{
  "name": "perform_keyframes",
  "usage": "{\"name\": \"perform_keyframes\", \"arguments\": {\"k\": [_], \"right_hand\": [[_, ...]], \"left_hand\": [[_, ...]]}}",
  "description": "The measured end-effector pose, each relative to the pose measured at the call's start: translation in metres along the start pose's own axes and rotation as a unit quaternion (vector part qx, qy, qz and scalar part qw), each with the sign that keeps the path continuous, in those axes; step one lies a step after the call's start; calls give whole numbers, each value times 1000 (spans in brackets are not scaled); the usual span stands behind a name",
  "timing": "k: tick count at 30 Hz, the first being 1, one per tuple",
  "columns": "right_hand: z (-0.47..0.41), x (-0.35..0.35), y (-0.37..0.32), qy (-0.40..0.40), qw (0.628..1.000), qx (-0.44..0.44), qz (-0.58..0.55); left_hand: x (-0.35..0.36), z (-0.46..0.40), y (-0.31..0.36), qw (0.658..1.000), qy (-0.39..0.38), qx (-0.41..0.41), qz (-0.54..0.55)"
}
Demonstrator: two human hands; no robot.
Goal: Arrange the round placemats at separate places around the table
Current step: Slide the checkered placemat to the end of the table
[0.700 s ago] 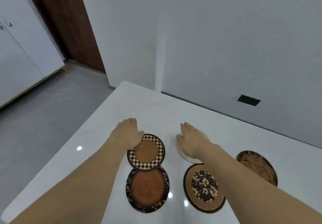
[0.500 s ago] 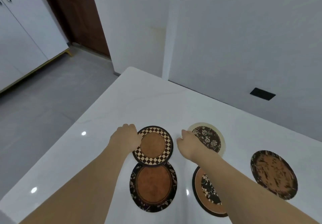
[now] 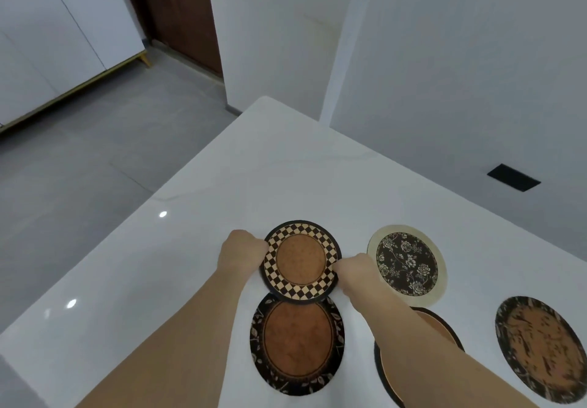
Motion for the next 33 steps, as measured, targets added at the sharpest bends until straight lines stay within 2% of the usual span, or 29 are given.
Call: {"name": "perform_keyframes", "arguments": {"k": [5,11,15,21,25,33], "right_hand": [[7,11,-39,3,994,-108,11],[8,74,-119,-11,971,-228,74],[-2,126,-154,34,922,-335,192],[-26,171,-168,98,833,-484,249],[-29,178,-161,147,799,-528,248],[-26,176,-163,149,794,-536,245]], "left_hand": [[-34,-11,7,997,28,35,63],[-115,-63,8,985,146,84,35],[-144,-96,-5,970,208,124,8],[-146,-134,-16,930,271,232,-87],[-136,-136,-20,889,331,253,-192],[-137,-135,-20,895,336,228,-183]]}}
Point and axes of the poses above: each hand's wrist, its own z-axis away from the middle knuckle, its own x-axis out of the palm, y = z × x, the point moved 5 cm from there along -z, towards the middle knuckle, and after that the axes turned 7 degrees about y, right-handed, at the moved point
